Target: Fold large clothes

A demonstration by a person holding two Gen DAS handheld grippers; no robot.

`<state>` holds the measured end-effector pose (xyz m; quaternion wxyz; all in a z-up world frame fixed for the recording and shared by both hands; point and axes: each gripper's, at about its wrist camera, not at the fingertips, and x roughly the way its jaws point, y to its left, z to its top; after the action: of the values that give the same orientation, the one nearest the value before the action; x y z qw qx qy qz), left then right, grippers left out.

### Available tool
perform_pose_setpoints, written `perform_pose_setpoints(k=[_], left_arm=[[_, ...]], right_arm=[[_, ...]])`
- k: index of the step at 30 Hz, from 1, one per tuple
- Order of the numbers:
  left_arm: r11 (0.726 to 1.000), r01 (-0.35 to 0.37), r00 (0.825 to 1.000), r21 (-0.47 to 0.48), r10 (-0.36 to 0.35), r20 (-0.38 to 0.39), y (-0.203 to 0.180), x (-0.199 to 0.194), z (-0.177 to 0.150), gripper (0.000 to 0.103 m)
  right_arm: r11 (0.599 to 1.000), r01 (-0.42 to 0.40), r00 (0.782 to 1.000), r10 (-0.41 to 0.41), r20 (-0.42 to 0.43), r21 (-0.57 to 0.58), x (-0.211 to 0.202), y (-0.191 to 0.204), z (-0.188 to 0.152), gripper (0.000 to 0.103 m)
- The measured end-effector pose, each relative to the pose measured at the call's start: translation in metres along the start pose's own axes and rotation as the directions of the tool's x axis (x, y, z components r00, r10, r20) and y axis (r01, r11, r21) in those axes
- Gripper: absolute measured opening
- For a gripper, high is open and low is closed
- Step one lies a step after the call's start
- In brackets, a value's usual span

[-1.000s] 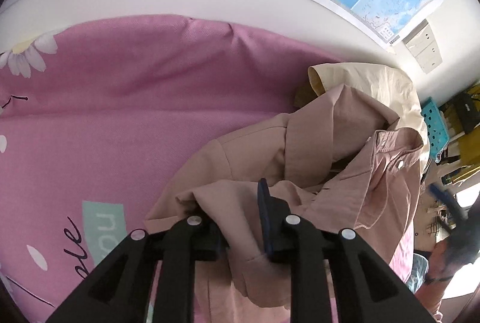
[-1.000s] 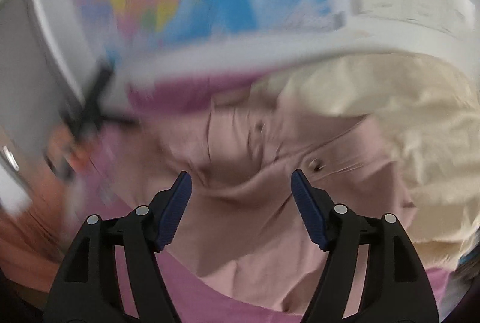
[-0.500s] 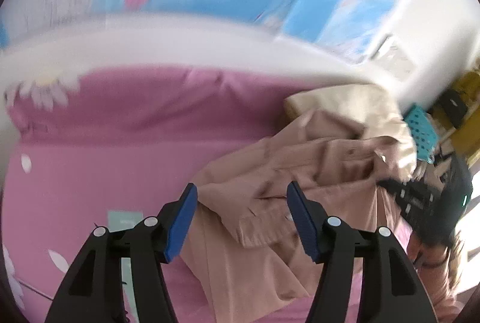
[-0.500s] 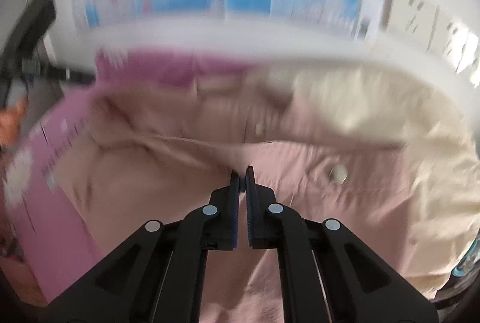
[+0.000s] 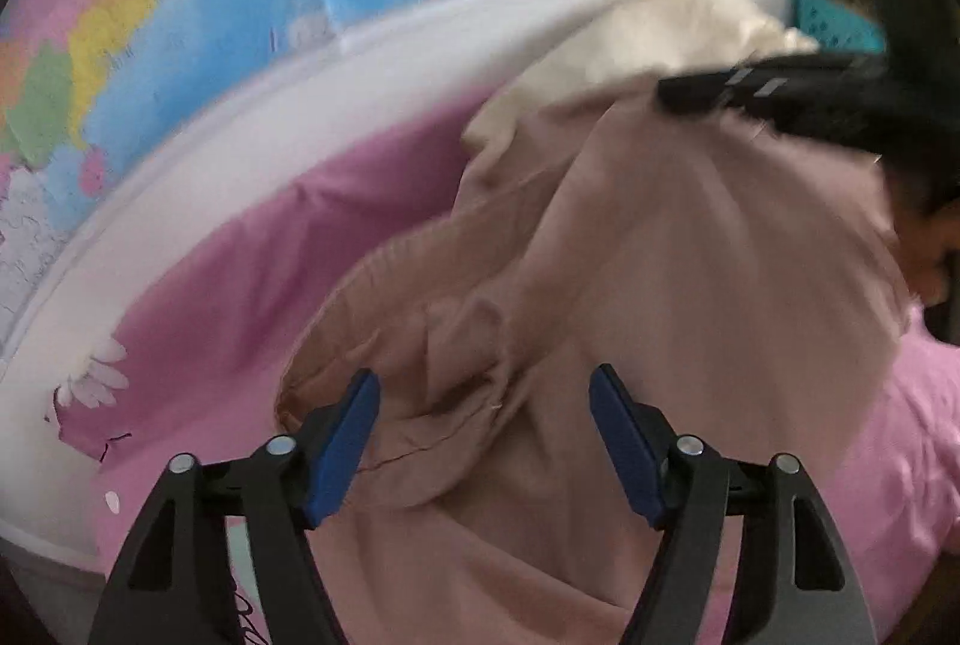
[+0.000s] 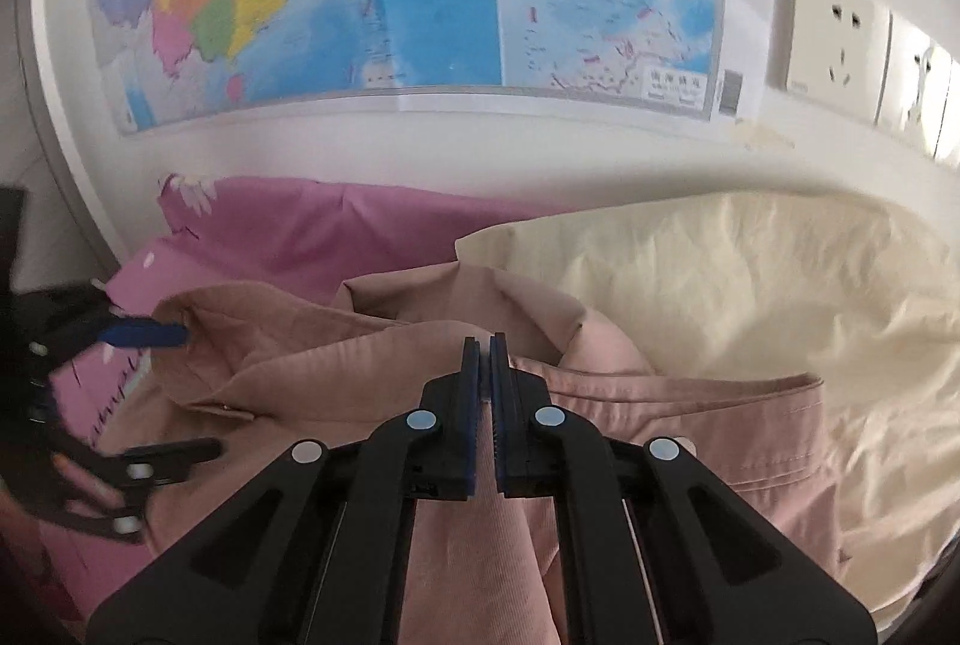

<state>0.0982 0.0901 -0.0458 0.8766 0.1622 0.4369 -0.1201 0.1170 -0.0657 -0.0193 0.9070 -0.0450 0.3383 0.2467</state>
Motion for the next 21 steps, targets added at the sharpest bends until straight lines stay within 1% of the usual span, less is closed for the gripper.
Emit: perform_pose_setpoints(k=[1,2,3,4,5,7,8,9,10,11,12,13,14,15,16,17,18,20,21], left_arm=[[1.000,0.001,1.000,-0.008,-0.001,-0.012,0.005,0.004,-0.001,0.045],[1.000,-0.003,1.000,-0.016,0.003,-0.025,0.011,0.010,-0.003,0.036],[1.000,0.014,0.999,-0.023,-0.014,-0.030,0.017,0.014,-0.003,0.016],[0.999,0.015,1.000,-0.034,-0.015,-0.022,0.020,0.014,-0.002,0.014],[0.999,-0.002,1.000,-0.044,0.002,0.002,0.025,0.012,0.001,0.014],[0.998,-0.021,0.999,-0.060,0.024,0.045,0.033,0.002,0.011,0.014],[0.996,-0.004,0.998,-0.090,0.009,0.062,0.042,-0.005,0.016,0.014],[0.990,0.039,0.997,-0.135,-0.029,0.076,0.054,-0.010,0.025,0.014],[0.986,0.061,0.995,-0.157,-0.048,0.082,0.060,-0.012,0.030,0.014],[0.985,0.066,0.995,-0.162,-0.054,0.081,0.064,-0.010,0.034,0.015],[0.985,0.056,0.996,-0.166,-0.044,0.073,0.066,-0.005,0.037,0.012],[0.986,0.018,0.999,-0.168,-0.010,0.048,0.065,0.003,0.040,0.011],[0.985,0.000,1.000,-0.171,0.002,0.016,0.064,0.013,0.040,0.011],[0.981,-0.005,0.999,-0.196,-0.002,-0.036,0.066,0.030,0.039,0.012],[0.979,-0.025,0.998,-0.203,0.012,-0.067,0.066,0.040,0.036,0.012],[0.976,-0.089,0.993,-0.197,0.071,-0.096,0.065,0.049,0.032,0.012],[0.970,-0.122,0.989,-0.209,0.102,-0.103,0.066,0.052,0.028,0.012],[0.967,-0.070,0.997,-0.243,0.058,-0.058,0.068,0.041,0.021,0.014],[0.965,-0.056,0.998,-0.257,0.050,-0.030,0.069,0.032,0.017,0.024]], right_arm=[[1.000,-0.002,1.000,0.002,0.002,-0.008,-0.001,0.001,-0.001,0.004],[1.000,0.002,1.000,-0.002,0.004,-0.019,-0.002,0.001,-0.003,0.004],[1.000,0.003,1.000,-0.003,0.003,-0.027,-0.003,0.001,-0.004,0.004],[1.000,-0.006,1.000,0.006,0.000,-0.031,-0.003,0.001,-0.006,0.004],[0.999,-0.012,1.000,0.012,-0.001,-0.036,-0.004,0.002,-0.007,0.004],[0.998,0.006,1.000,-0.006,0.010,-0.056,-0.006,0.005,-0.008,0.004],[0.998,0.008,1.000,-0.008,0.016,-0.056,-0.007,0.006,-0.007,0.004],[0.999,0.015,1.000,-0.013,0.027,-0.052,-0.008,0.006,-0.007,0.003],[0.998,0.026,0.999,-0.025,0.035,-0.052,-0.006,0.006,-0.007,0.003],[0.998,0.033,0.999,-0.031,0.030,-0.056,-0.001,0.006,-0.007,0.001],[0.997,0.052,0.998,-0.051,0.023,-0.058,0.006,0.005,-0.007,0.001],[0.992,0.101,0.995,-0.101,0.013,-0.071,0.014,0.006,-0.007,0.001],[0.988,0.127,0.992,-0.128,-0.005,-0.085,0.023,0.005,-0.009,0.001],[0.993,0.105,0.993,-0.108,-0.044,-0.063,0.034,0.000,-0.012,0.001],[0.995,0.090,0.993,-0.093,-0.067,-0.040,0.041,-0.004,-0.014,0.001],[0.995,0.091,0.993,-0.094,-0.074,-0.037,0.044,-0.006,-0.016,0.001],[0.995,0.091,0.993,-0.094,-0.073,-0.037,0.048,-0.008,-0.019,0.000],[0.997,0.076,0.994,-0.077,-0.072,-0.024,0.045,-0.010,-0.022,0.001],[0.998,0.064,0.996,-0.065,-0.066,-0.024,0.041,-0.010,-0.022,0.006]])
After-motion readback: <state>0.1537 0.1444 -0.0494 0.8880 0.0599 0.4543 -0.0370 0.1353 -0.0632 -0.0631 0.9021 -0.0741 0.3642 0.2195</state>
